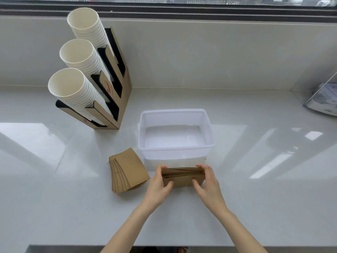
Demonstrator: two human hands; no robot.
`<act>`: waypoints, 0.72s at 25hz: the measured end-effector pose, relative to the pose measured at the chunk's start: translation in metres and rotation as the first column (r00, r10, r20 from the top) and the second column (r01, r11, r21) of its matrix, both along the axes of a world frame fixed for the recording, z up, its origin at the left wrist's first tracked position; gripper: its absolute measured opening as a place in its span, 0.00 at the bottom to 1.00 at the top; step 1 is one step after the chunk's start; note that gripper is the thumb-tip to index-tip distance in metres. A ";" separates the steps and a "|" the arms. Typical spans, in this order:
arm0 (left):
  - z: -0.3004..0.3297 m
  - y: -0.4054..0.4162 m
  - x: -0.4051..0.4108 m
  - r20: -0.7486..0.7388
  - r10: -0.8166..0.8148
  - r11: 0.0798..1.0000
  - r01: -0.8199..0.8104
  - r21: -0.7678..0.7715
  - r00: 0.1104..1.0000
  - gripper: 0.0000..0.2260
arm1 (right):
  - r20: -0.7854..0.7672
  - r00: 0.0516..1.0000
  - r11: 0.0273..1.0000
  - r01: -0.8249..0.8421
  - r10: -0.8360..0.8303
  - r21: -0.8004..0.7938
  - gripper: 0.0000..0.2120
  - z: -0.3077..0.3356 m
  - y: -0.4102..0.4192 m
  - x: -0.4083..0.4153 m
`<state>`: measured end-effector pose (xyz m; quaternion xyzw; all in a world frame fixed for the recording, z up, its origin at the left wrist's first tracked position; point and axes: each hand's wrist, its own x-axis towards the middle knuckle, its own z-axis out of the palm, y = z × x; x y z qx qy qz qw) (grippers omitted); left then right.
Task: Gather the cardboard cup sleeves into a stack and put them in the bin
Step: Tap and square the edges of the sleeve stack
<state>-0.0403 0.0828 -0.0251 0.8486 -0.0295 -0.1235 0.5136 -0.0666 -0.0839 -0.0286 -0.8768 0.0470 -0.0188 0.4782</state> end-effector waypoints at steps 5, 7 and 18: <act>-0.013 0.000 0.000 -0.052 0.016 0.999 -0.014 0.032 0.999 0.17 | -0.066 0.997 0.998 -0.049 0.046 -0.042 0.22 -0.007 -0.003 -0.004; -0.015 -0.003 -0.002 -0.053 -0.023 0.995 0.028 0.095 0.998 0.17 | -0.093 0.994 0.998 -0.058 0.054 -0.036 0.27 -0.006 -0.003 -0.004; -0.017 -0.005 -0.001 -0.074 -0.028 0.993 0.036 0.113 0.997 0.13 | -0.108 0.994 0.997 -0.022 0.014 -0.073 0.25 -0.004 0.014 -0.006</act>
